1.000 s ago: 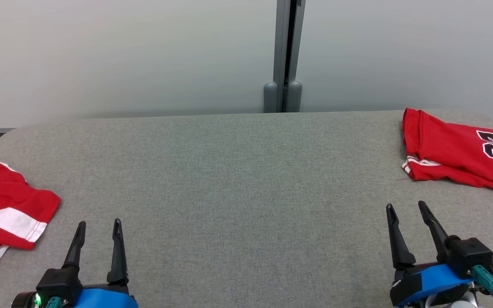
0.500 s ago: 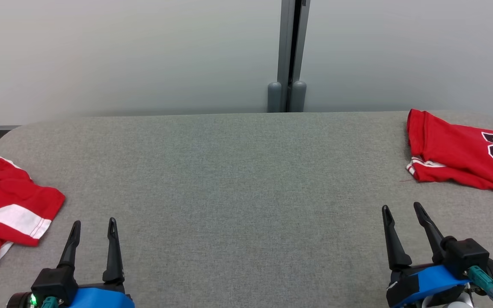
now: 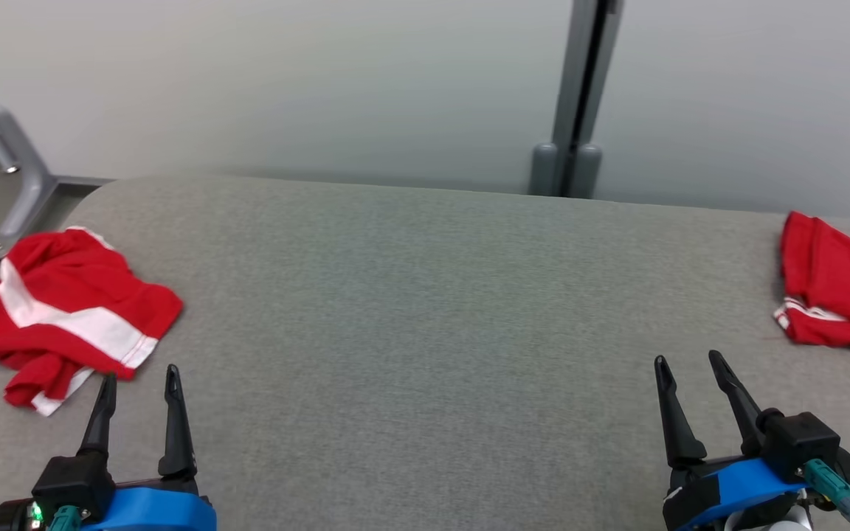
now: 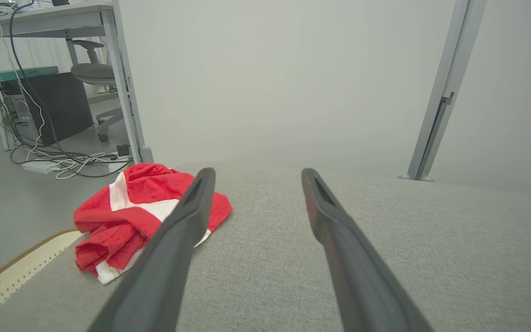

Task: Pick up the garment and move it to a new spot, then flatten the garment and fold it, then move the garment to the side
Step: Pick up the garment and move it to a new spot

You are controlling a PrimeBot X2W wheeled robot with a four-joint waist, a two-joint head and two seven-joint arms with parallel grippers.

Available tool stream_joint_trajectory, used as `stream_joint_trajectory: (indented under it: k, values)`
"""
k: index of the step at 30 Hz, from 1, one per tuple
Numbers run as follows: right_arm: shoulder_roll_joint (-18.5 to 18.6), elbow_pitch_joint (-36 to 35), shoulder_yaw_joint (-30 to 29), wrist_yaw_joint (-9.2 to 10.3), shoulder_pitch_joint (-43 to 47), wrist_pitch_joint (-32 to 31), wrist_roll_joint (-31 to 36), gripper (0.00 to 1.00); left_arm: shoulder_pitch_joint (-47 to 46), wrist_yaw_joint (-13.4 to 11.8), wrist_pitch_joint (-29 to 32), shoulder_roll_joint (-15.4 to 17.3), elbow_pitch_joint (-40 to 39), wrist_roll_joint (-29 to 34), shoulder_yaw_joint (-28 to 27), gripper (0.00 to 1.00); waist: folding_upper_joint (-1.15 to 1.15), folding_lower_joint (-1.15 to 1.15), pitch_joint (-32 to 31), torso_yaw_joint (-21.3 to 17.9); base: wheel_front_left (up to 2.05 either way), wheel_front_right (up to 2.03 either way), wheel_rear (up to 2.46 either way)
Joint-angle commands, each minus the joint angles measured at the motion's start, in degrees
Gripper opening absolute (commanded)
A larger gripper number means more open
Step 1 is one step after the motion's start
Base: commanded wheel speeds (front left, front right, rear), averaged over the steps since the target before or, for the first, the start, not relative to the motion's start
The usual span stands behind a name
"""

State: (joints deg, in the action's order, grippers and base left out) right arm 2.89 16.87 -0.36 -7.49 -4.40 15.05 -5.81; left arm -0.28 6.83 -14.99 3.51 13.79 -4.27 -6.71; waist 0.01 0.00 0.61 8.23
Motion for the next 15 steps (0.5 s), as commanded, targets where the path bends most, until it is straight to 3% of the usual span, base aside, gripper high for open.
stream_joint_trajectory:
  k: [1, 15]
  values:
    - [0.0, 0.0, 0.0, -0.01, 0.4, 0.2, -0.2, 1.00, -0.8, -0.4, -0.3, 0.3, -0.3, 0.2, -0.4, 1.00, -0.01, 0.00, 0.7, 1.3, 0.00, 0.00, 0.00]
    - [0.0, 0.7, 0.4, -0.01, -0.7, 0.2, 0.0, 1.00, -0.9, -1.1, -0.3, 0.2, -0.6, 0.0, -1.8, 1.00, -0.01, 0.00, 1.6, 11.8, 0.00, 0.00, 0.00]
